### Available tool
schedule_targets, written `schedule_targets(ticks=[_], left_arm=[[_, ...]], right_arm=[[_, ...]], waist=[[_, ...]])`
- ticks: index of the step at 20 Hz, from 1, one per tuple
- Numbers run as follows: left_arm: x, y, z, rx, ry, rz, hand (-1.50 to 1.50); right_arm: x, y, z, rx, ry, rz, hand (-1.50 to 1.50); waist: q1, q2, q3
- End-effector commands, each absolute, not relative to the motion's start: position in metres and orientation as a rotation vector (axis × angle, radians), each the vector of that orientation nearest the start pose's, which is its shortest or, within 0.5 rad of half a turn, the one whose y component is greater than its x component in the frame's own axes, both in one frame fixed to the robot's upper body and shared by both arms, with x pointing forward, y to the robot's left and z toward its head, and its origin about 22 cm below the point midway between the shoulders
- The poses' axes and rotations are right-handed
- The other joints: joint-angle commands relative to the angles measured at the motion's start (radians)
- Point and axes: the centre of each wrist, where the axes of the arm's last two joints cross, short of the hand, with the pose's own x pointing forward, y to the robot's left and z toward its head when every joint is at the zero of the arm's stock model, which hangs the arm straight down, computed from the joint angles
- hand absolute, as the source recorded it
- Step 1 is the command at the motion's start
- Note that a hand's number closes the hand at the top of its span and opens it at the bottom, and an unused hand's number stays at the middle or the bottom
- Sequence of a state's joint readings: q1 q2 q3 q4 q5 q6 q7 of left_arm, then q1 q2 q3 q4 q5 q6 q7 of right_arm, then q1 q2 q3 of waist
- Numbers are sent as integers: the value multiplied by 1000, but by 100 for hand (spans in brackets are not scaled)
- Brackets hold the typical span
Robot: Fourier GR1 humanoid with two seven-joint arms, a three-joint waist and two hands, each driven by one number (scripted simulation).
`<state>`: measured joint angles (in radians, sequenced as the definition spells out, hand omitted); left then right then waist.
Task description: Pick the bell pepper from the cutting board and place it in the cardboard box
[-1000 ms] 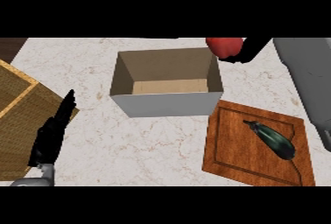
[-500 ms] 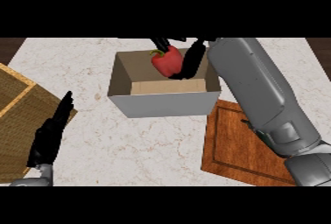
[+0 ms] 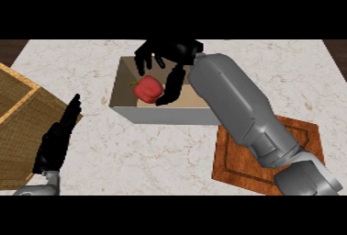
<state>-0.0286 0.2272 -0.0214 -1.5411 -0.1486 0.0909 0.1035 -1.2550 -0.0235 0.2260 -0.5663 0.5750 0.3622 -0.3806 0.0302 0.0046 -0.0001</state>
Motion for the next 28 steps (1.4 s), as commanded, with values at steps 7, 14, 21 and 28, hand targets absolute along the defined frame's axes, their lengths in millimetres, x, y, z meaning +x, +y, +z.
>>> schedule_targets(ticks=[7, 14, 21, 28], left_arm=[[237, 261, 11, 352, -1475, -251, 0], [255, 268, 21, 360, -1468, -233, 0], [240, 278, 12, 338, -1489, -240, 0], [256, 258, 19, 339, -1510, -248, 0]], right_arm=[[430, -31, 140, 188, -1730, 1382, -150], [450, -51, 150, 312, -1797, 912, -150], [475, -121, 176, 362, -1793, 605, -150], [486, -215, 208, 251, -1791, 449, -150]], waist=[[22, 0, 0], [18, 12, 0], [27, 16, 0], [43, 32, 1]])
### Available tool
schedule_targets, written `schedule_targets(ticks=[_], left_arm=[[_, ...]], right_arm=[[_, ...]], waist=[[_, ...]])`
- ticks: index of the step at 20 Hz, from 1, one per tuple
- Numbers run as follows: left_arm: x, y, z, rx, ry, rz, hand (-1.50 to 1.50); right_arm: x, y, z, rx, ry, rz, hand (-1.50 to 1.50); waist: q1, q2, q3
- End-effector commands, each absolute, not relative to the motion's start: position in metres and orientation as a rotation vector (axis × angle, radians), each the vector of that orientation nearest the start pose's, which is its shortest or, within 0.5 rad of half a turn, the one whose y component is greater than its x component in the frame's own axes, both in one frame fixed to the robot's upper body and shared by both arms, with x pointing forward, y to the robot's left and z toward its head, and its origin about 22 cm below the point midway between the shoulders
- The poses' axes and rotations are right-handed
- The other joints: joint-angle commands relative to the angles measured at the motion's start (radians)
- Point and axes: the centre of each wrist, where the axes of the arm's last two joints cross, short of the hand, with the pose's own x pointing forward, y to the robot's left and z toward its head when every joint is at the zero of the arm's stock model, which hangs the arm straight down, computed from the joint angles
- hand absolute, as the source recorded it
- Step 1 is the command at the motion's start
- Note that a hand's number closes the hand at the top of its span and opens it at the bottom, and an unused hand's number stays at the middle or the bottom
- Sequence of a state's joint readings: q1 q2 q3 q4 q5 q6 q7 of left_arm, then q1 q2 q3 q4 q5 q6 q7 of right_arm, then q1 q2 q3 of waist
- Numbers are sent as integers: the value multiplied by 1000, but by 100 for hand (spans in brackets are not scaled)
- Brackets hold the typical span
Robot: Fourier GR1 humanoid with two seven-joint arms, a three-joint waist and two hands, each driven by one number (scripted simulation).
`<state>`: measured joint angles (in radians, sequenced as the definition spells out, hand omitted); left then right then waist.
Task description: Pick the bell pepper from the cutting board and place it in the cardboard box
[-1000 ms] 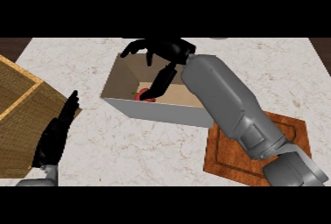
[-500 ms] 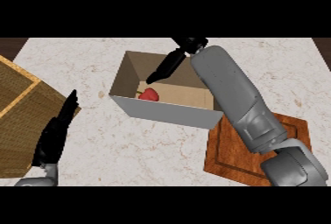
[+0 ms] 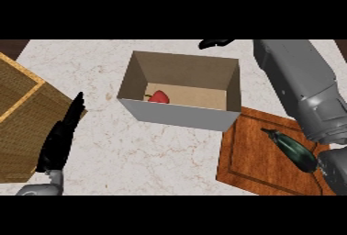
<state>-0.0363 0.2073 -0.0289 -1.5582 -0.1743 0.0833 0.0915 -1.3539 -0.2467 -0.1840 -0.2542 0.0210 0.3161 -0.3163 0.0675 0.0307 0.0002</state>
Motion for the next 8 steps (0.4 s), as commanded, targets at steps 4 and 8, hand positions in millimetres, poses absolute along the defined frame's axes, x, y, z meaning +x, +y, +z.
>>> schedule_targets(ticks=[4, 8], left_arm=[[263, 261, 22, 335, -1516, -271, 0], [266, 264, 26, 298, -1529, -287, 0]], right_arm=[[481, -265, 217, 215, -1838, 429, -150], [475, -297, 210, 236, -1838, 473, -150]], waist=[[26, 27, 1], [37, 30, 2]])
